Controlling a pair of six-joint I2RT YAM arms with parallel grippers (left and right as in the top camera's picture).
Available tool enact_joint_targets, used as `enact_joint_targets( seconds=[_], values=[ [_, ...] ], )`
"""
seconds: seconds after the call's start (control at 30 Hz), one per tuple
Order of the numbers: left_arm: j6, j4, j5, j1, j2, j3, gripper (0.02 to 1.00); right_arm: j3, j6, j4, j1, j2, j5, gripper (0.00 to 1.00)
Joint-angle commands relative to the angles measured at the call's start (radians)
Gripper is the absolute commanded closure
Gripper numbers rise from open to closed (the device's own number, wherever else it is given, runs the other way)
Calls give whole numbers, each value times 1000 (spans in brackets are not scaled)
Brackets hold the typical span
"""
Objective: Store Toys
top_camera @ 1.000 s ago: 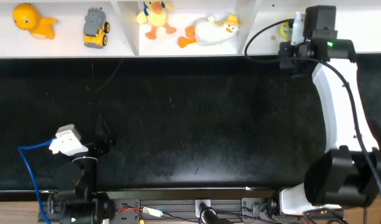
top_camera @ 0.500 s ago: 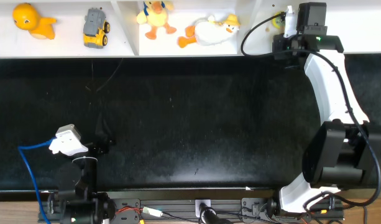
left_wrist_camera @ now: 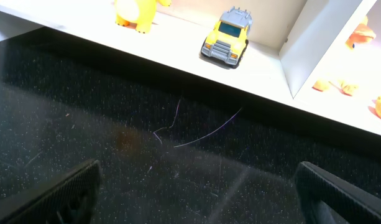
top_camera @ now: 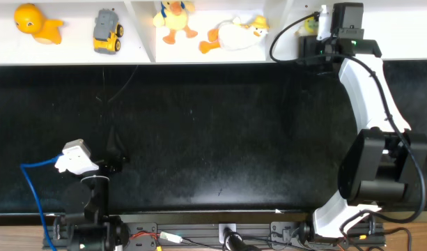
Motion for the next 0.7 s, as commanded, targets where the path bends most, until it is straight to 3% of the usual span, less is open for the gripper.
enact_joint_targets(
  seconds=[0.03,0.17,0.3,0.53,0.7],
  values=[
    [23,5,10,5,-12,-4,20,33,89,-64,-3,-30,4,5],
    [23,5,10,5,-12,-4,20,69,185,-195,-3,-123,95,5],
    [23,5,10,5,-12,-4,20,82,381,-348,-16,-277,242,3],
    [23,5,10,5,-12,-4,20,76,698,-610,-195,-494,258,3],
    [23,5,10,5,-12,-4,20,22,753,-628,-407,-503,259,5]
  ],
)
